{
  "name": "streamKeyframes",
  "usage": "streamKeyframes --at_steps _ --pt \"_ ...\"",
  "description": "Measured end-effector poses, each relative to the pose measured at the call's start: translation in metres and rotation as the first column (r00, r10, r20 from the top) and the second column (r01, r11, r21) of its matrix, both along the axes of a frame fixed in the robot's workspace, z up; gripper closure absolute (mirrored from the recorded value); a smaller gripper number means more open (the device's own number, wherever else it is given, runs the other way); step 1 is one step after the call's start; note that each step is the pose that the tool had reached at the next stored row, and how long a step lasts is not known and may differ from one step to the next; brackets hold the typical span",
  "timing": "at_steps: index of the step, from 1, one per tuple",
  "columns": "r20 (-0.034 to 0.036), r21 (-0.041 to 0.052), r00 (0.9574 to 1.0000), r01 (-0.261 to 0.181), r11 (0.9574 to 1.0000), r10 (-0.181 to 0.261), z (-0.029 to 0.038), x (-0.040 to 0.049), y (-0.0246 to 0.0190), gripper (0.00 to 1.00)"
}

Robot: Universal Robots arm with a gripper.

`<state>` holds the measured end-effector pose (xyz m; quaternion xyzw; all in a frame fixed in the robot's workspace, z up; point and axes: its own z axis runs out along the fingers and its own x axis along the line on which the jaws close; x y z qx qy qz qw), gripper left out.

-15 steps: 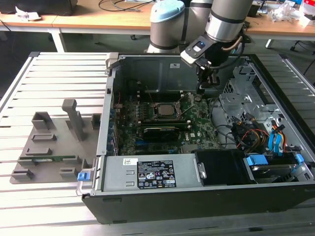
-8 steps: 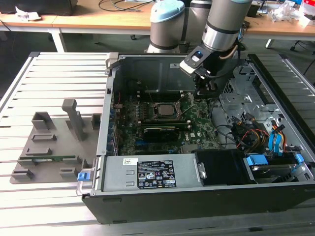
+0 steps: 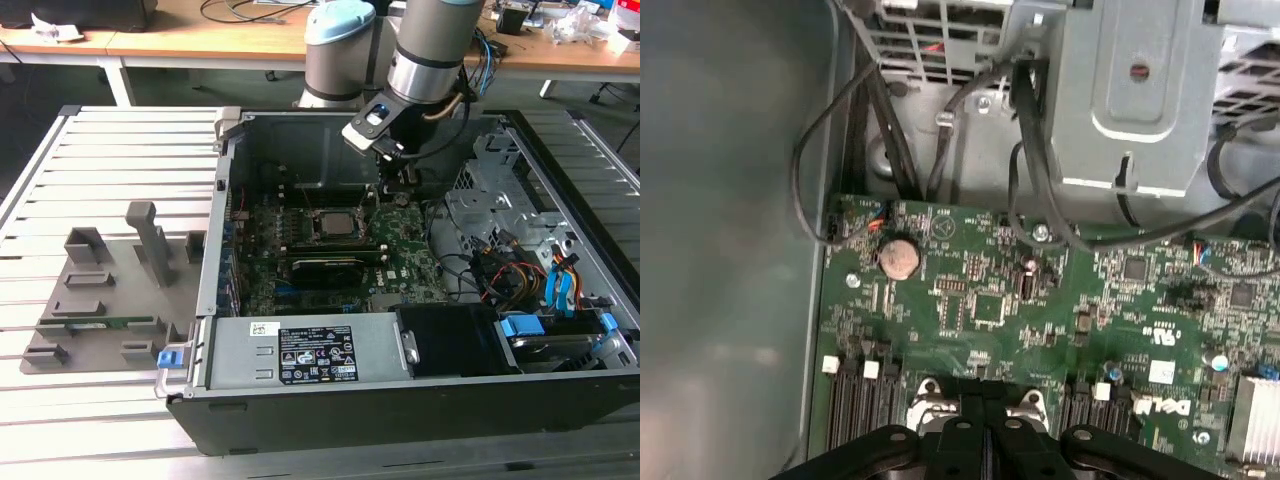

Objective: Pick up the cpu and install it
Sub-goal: 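Close the cpu cover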

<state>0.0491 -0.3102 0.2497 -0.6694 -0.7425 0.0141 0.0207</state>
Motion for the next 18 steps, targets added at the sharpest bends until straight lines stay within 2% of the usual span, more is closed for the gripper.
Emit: streamKeyframes --at_steps 1,3,6,13,18 --pt "0.0002 0.0 1.0 0.0 1.0 0.0 0.0 -0.0062 0.0 0.89" --pt "0.0002 0.0 1.0 0.0 1.0 0.0 0.0 -0.0103 0.0 0.89" --pt "0.0005 0.0 1.0 0.0 1.0 0.0 0.0 -0.021 0.0 0.89" --pt "0.0008 0.0001 1.0 0.0 1.0 0.0 -0.0001 -0.0379 0.0 0.89" --pt "0.0008 0.0 1.0 0.0 1.0 0.0 -0.0005 -0.0586 0.0 0.89"
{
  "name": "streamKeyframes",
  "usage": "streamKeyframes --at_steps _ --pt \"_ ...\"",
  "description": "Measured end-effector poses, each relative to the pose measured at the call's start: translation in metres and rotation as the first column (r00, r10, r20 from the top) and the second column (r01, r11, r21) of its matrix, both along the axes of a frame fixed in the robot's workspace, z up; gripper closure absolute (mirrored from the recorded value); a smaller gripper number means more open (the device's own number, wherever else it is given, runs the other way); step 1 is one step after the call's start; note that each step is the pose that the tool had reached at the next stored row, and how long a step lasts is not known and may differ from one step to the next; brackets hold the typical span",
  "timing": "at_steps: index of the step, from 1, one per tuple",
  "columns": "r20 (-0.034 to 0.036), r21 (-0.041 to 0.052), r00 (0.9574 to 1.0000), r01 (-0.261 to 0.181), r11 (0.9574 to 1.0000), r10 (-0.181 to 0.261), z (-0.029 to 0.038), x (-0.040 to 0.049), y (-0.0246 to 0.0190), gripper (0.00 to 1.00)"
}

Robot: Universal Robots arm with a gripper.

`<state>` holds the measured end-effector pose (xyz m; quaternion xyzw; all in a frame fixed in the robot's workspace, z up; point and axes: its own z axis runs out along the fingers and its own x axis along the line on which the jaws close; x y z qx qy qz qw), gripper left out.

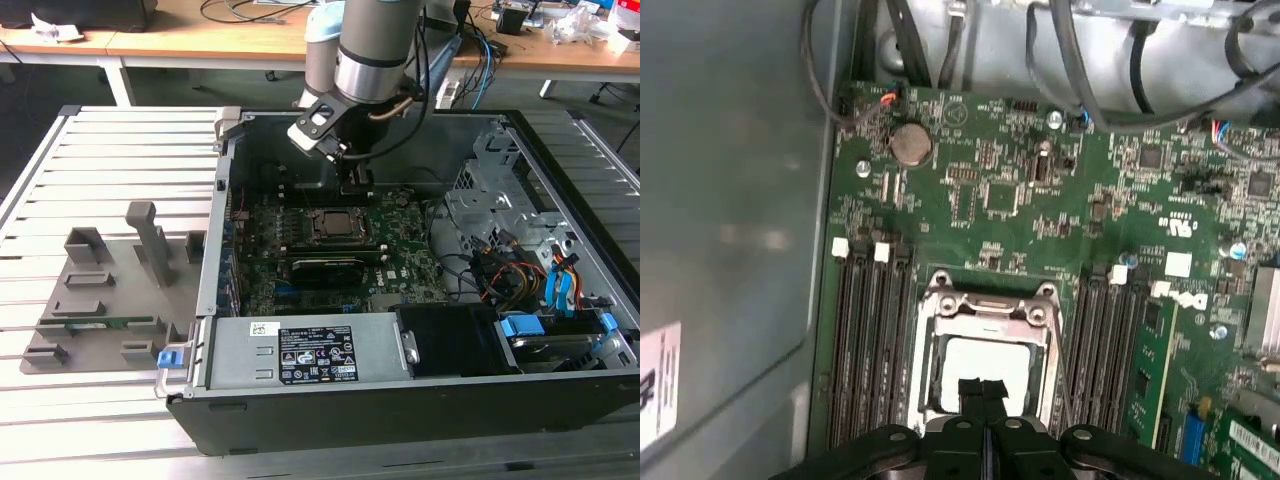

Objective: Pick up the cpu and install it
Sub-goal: 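Close the cpu cover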

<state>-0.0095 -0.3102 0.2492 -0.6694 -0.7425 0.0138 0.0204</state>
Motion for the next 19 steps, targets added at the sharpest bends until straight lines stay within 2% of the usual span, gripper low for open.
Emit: streamKeyframes --at_steps 3,6,10,14,18,19 --pt "0.0 0.0001 1.0 0.0 1.0 0.0 -0.0006 -0.0112 0.0 0.89" --pt "0.0001 0.0002 1.0 0.0 1.0 0.0 -0.0032 -0.0175 0.0 0.89" --pt "0.0 0.0001 1.0 0.0 1.0 0.0 -0.0164 -0.018 0.0 0.89" --pt "0.0 0.0001 1.0 0.0 1.0 0.0 -0.0347 -0.0237 0.0 0.89" --pt "-0.0002 -0.0003 1.0 0.0 1.0 0.0 -0.0442 -0.0241 -0.0001 0.89" --pt "-0.0005 -0.0007 1.0 0.0 1.0 0.0 -0.0449 -0.0242 -0.0001 0.89"
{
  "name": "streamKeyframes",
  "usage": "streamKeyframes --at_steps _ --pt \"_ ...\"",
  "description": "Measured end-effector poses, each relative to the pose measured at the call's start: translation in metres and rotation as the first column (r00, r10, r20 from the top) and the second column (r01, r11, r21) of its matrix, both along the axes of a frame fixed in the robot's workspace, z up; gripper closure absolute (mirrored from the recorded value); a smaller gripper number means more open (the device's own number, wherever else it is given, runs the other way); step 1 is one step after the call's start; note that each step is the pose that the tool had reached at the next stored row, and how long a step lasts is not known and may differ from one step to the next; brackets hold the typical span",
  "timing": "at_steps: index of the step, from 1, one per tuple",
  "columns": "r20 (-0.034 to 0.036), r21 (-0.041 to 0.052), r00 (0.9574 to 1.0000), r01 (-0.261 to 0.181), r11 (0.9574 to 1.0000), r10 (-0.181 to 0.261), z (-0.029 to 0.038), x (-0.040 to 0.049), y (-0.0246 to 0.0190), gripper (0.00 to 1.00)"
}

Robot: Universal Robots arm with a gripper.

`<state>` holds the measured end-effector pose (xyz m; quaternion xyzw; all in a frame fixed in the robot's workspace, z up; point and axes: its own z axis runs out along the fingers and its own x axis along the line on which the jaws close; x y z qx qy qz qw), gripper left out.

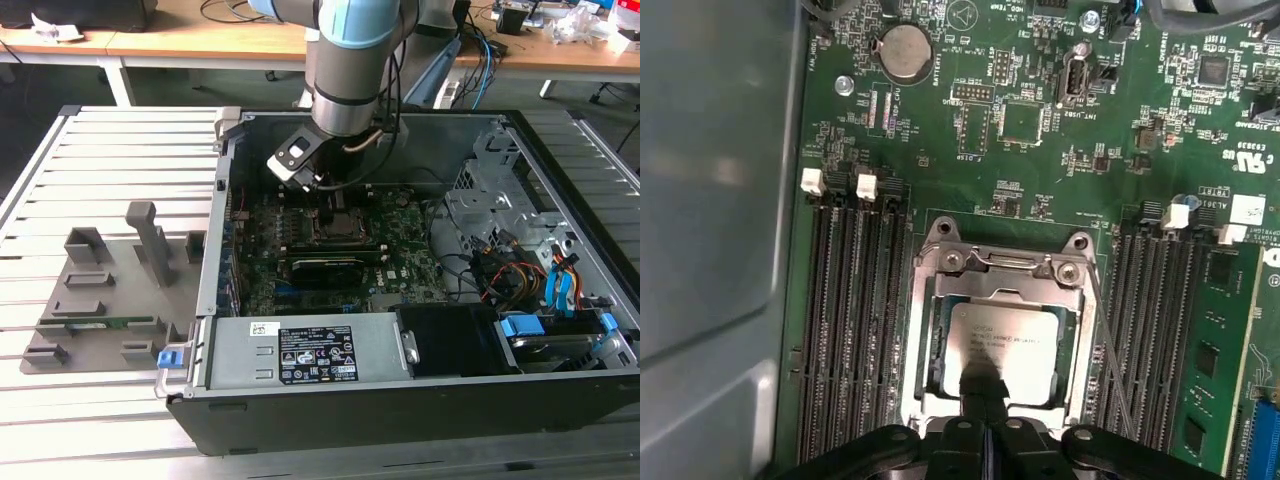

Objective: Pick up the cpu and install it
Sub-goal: 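Close the cpu cover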

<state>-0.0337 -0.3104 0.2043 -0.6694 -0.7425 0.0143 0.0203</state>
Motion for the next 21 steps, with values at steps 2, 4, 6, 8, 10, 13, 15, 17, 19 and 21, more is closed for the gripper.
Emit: streamKeyframes --at_steps 2,4,6,8,10,13,15,17,19,21 --pt "0.0004 0.0007 1.0 0.0 1.0 0.0 -0.0003 0.0002 0.0001 0.89" --pt "0.0006 0.0008 1.0 0.0 1.0 0.0 0.003 0.0082 0.0 0.89" --pt "0.0001 0.0008 1.0 0.0 1.0 0.0 0.0079 0.0173 0.0 0.89" --pt "0.0 0.0008 1.0 0.0 1.0 0.0 0.0145 0.0205 0.0 0.89" --pt "0.0 0.0008 1.0 0.0 1.0 0.0 0.0346 0.0205 0.0 0.89" --pt "0.0 0.0008 1.0 0.0 1.0 0.0 0.0501 0.0205 0.0 0.89" --pt "0.0 0.0008 1.0 0.0 1.0 0.0 0.056 0.0205 0.0 0.89" --pt "0.0 0.0009 1.0 0.0 1.0 0.0 0.0568 0.0205 0.0 0.89" --pt "0.0 0.0008 1.0 0.0 1.0 0.0 0.0568 0.0205 0.0 0.89" --pt "0.0 0.0008 1.0 0.0 1.0 0.0 0.0569 0.0205 0.0 0.89"
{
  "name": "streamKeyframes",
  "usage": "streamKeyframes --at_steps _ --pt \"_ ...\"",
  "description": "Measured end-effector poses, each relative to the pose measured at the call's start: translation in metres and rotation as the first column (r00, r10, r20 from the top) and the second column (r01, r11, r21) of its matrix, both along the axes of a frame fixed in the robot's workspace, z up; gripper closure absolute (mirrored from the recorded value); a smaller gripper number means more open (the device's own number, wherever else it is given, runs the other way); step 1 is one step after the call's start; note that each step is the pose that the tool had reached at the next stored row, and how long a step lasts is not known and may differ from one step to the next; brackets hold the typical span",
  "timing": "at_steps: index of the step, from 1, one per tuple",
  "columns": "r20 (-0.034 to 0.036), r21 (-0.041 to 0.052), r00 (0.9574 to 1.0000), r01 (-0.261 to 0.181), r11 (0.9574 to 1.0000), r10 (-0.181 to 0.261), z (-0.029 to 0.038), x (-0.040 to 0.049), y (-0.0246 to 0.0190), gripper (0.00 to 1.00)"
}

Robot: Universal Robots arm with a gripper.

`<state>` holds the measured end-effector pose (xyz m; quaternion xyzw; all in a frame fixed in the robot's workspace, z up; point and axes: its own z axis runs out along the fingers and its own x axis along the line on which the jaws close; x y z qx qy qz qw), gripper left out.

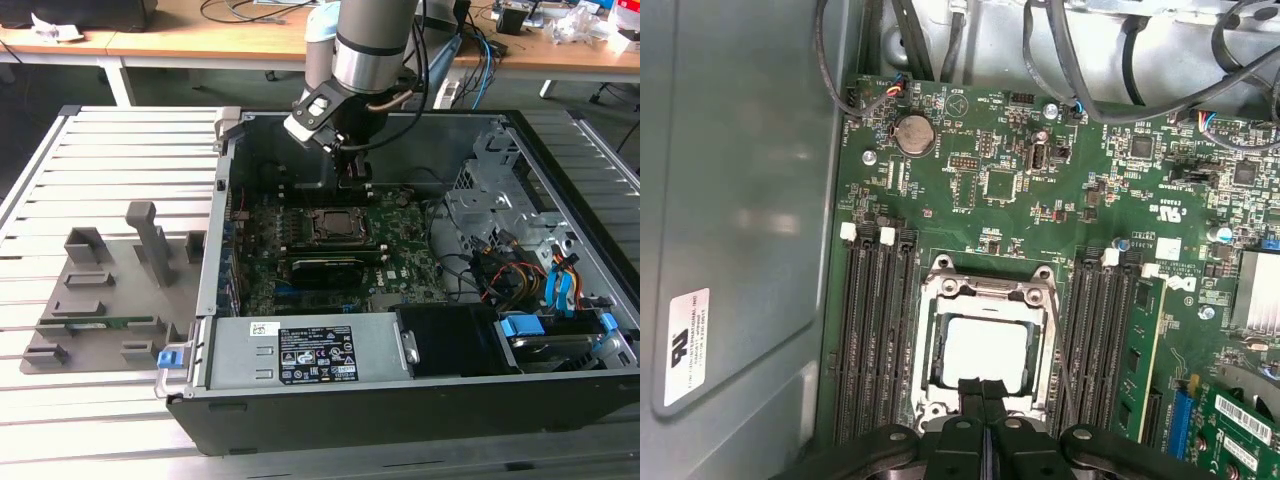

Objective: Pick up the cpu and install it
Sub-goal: 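Close the cpu cover, then install the first cpu locking lever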

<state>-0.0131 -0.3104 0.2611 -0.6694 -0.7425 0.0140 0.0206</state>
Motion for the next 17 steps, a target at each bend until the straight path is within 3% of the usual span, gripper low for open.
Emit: streamKeyframes --at_steps 5,7,8,11,12,15,16,17 --pt "-0.0001 -0.0001 1.0 -0.007 1.0 0.007 0.0001 0.0 0.0 0.89" --pt "0.0 0.0 0.9965 -0.084 0.9965 0.084 0.0001 0.0001 0.0 0.89" --pt "-0.0001 0.0 0.992 -0.126 0.992 0.126 0.0001 0.0 0.0 0.89" --pt "-0.0001 -0.0001 0.9761 -0.217 0.9761 0.217 0.0001 0.0 0.0 0.89" --pt "-0.0001 -0.0001 0.9681 -0.25 0.9681 0.25 0.0001 0.0 0.0 0.89" --pt "0.0 0.0 0.9419 -0.336 0.9419 0.336 0.0001 0.0004 0.0 0.89" --pt "0.0 0.0 0.9279 -0.373 0.9279 0.373 0.0001 0.0005 0.0 0.89" --pt "0.0 0.0 0.9199 -0.392 0.9199 0.392 0.0001 0.0004 0.0 0.89"
